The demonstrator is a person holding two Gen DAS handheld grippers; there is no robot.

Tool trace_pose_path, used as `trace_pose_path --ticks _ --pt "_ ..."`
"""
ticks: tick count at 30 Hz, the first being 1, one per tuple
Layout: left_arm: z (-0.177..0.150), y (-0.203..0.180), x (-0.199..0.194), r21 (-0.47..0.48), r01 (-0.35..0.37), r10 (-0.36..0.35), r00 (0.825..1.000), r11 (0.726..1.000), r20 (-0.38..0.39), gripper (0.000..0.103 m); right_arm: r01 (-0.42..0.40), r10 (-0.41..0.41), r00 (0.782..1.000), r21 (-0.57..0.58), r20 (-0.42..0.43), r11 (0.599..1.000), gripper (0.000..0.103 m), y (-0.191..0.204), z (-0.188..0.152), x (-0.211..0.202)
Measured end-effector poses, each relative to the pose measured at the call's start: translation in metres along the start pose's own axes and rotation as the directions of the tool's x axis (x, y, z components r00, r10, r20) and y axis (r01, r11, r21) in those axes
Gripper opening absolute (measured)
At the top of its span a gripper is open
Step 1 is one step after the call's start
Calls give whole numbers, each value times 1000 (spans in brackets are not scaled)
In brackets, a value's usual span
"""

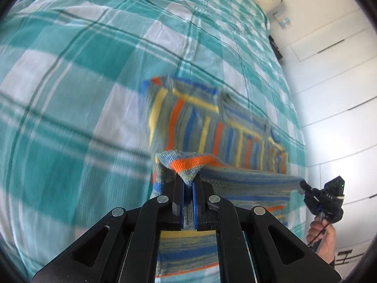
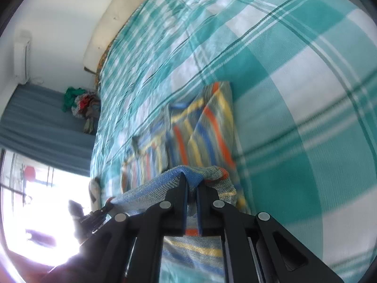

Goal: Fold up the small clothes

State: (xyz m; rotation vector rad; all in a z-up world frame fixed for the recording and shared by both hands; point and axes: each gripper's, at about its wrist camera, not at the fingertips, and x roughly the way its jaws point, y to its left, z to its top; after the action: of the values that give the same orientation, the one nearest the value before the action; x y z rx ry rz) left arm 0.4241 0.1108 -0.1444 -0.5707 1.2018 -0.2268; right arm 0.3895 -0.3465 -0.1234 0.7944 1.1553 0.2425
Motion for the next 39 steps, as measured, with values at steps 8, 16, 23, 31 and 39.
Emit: trace_pose_path --ticks 8,16,23,31,39 --pt "63 15 32 -39 -20 18 998 999 -58 12 -47 50 998 77 -45 996 8 -16 67 47" --pt "82 57 -11 -205 17 24 980 979 197 59 -119 78 956 132 282 984 48 -32 99 16" --pt "-6 23 -44 91 10 -32 971 996 239 59 53 -6 988 -302 156 952 48 23 29 -4" --pt "-130 -8 12 436 -163 178 984 885 5 6 255 -373 926 -645 -50 721 27 17 -94 53" --pt "-175 11 -58 286 -249 213 966 925 149 75 364 -371 922 -583 114 726 41 14 -133 -14"
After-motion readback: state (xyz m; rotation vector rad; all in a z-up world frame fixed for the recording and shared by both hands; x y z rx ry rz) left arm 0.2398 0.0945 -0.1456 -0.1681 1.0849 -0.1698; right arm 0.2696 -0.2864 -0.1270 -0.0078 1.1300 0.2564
